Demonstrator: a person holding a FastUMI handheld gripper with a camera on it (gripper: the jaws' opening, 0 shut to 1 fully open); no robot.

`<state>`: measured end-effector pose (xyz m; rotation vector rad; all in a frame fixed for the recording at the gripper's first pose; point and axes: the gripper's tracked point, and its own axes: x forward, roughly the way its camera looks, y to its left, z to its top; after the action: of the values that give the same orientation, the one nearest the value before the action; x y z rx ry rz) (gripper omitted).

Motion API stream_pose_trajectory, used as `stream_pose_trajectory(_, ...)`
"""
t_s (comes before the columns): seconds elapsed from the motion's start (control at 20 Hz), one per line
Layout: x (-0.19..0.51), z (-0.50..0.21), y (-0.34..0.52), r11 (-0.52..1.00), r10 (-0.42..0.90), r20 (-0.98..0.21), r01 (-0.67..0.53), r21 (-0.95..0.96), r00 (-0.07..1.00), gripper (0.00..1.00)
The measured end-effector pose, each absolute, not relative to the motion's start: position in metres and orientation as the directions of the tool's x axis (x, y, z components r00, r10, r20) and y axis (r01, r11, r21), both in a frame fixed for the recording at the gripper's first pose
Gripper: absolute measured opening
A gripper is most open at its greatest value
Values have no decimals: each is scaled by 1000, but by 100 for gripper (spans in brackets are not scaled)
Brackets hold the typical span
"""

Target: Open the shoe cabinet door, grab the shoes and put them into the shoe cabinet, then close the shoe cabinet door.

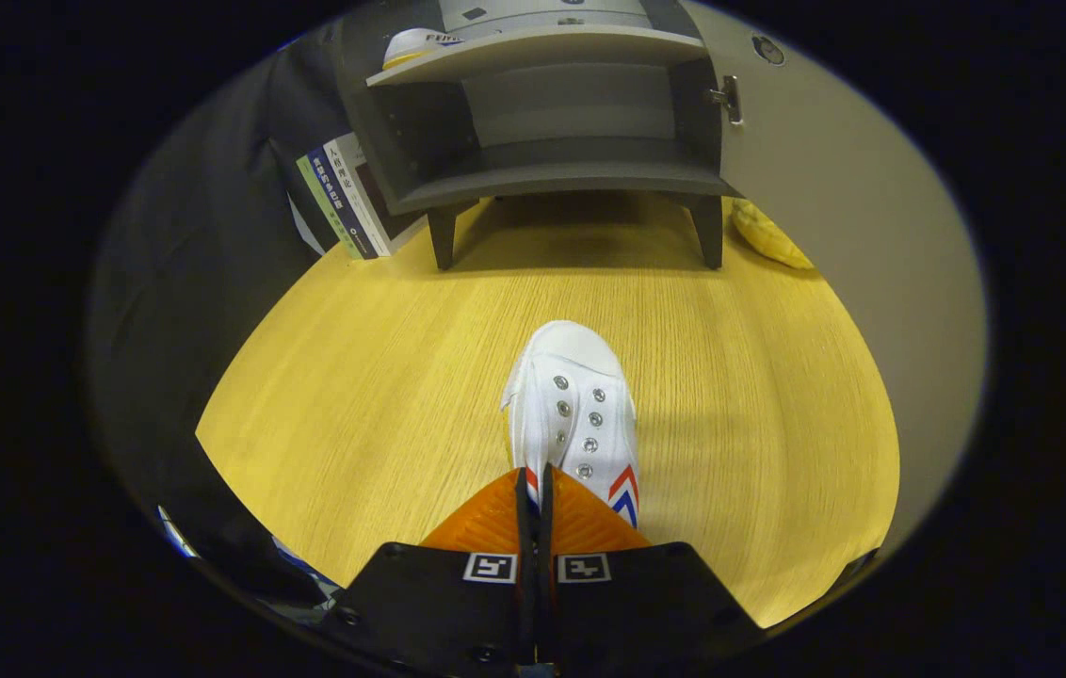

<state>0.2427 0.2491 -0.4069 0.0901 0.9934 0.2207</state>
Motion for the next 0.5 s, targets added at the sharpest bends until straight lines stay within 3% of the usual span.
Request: stream_pose_trajectory(0.5,290,-307,282,934,355,-658,-214,287,665,2)
